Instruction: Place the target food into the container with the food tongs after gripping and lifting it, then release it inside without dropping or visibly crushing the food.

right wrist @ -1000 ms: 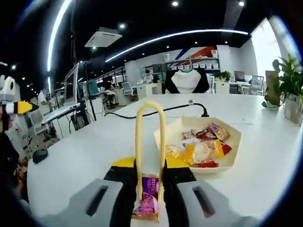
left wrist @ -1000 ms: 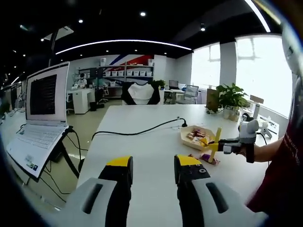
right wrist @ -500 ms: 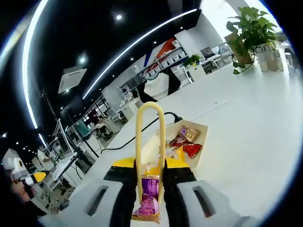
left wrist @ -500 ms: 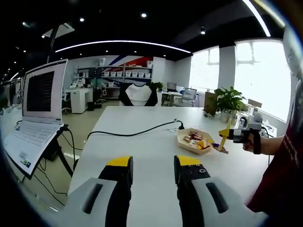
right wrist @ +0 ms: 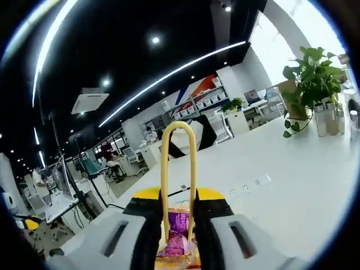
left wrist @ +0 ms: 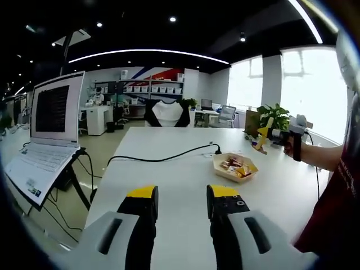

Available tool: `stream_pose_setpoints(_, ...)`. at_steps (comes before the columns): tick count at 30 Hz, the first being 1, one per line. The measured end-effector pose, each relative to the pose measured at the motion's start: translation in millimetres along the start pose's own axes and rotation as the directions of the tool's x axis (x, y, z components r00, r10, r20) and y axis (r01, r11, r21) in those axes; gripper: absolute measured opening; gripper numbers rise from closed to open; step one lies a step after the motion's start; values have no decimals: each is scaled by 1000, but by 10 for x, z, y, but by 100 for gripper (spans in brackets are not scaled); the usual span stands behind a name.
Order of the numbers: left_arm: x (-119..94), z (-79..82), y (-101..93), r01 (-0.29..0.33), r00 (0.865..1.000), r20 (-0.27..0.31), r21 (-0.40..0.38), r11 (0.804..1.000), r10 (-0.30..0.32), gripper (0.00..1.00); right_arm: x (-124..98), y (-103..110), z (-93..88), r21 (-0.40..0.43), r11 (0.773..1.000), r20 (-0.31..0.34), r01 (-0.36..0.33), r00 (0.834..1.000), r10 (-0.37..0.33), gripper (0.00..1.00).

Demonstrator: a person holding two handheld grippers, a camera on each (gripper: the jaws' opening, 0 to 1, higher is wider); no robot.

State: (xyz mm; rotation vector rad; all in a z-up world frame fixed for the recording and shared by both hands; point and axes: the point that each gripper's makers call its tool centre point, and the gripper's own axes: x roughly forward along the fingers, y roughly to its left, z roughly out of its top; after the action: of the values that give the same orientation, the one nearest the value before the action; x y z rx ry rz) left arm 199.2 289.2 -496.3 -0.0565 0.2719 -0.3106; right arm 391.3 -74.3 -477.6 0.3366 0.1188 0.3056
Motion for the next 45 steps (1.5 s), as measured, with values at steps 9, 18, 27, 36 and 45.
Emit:
stream_pose_setpoints(9, -80, -24, 8, -14, 1000, -7, 11, 1000, 14, 36, 366, 161, 58, -82, 996, 18, -31, 999, 32, 22)
stream_pose_setpoints(18, -80, -30, 62, -32, 999, -3, 0, 999, 32, 36, 200, 325, 140, -206, 975, 11, -84, 996, 88, 24)
stream_pose_setpoints(27, 88, 39, -36, 10, 1000, 9, 11, 1000, -10, 36, -89, 406, 209, -306, 941, -20, -143, 989, 143, 24)
stream_pose_setpoints(36, 272, 148, -103, 56, 998, 26, 31, 998, -57, 36, -461, 183, 68, -317, 940, -61, -126, 992, 113, 24)
stream_pose_setpoints(45, 410, 113, -277, 116, 993, 12, 36, 993, -116, 36, -987, -235, -135, -189, 981, -18, 40, 999, -44, 24)
